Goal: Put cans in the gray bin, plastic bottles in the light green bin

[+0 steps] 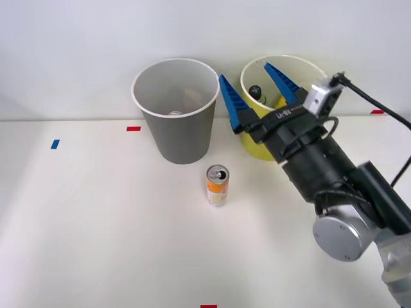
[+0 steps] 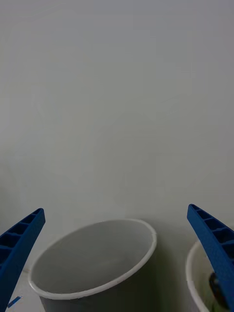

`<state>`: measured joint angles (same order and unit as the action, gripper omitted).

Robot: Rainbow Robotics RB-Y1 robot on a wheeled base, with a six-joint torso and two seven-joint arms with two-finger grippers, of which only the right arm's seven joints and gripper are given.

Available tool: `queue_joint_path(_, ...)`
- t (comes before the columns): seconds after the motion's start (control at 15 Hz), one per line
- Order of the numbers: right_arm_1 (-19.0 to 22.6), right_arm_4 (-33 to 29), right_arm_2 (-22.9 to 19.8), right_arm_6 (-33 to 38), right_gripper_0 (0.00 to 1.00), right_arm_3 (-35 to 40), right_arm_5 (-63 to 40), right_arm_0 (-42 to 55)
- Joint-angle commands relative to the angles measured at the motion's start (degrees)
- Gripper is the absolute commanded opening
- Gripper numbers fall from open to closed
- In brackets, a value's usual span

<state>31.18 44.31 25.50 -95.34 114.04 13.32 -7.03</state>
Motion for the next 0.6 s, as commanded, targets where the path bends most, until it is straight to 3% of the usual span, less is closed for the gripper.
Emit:
queue_joint_path(0.07, 1.6, -2.7, 0.0, -0.3, 1.00, 1.0, 8.9, 9.1)
queue_joint_path(0.6, 2.3, -10.8, 0.0, -0.5, 1.00, 1.0, 18.1, 29.1)
